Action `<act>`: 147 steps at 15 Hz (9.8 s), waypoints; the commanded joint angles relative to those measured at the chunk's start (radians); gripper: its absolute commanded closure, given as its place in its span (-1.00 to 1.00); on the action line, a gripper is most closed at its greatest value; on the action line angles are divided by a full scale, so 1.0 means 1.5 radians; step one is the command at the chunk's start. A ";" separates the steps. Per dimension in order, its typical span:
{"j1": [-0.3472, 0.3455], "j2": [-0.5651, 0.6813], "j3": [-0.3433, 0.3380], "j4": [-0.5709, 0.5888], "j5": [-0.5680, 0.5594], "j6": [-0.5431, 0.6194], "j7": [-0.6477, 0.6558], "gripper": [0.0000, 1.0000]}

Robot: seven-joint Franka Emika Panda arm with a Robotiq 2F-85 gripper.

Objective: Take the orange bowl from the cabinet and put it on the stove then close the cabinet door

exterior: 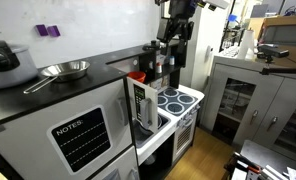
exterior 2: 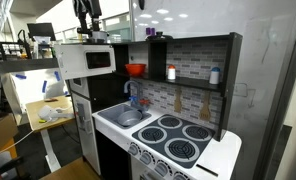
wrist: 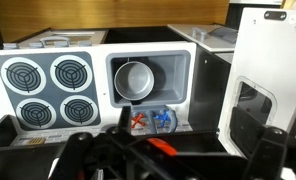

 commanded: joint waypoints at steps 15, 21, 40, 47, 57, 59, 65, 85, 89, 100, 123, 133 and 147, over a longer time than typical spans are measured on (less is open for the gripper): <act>-0.001 0.001 0.001 0.002 0.000 -0.002 0.000 -1.00; -0.001 0.001 0.001 0.002 0.000 -0.002 0.000 -1.00; -0.017 -0.014 -0.020 -0.071 0.077 0.041 0.070 -1.00; -0.038 -0.038 -0.016 -0.143 0.183 0.139 0.230 -1.00; -0.030 -0.036 -0.001 -0.244 0.303 0.386 0.386 -1.00; -0.023 -0.026 -0.008 -0.264 0.339 0.430 0.379 -1.00; -0.007 0.011 -0.010 -0.279 0.458 0.554 0.333 -1.00; 0.094 0.190 -0.023 -0.182 0.718 0.750 0.053 -1.00; 0.093 0.217 -0.021 -0.164 0.729 0.773 0.031 -1.00; 0.088 0.272 -0.019 -0.111 0.781 0.791 -0.032 -1.00; 0.087 0.263 -0.017 -0.130 0.761 0.797 -0.037 0.96; 0.093 0.131 0.000 -0.272 0.740 0.802 -0.020 0.96; 0.013 -0.033 0.009 -0.437 0.561 0.760 0.031 0.96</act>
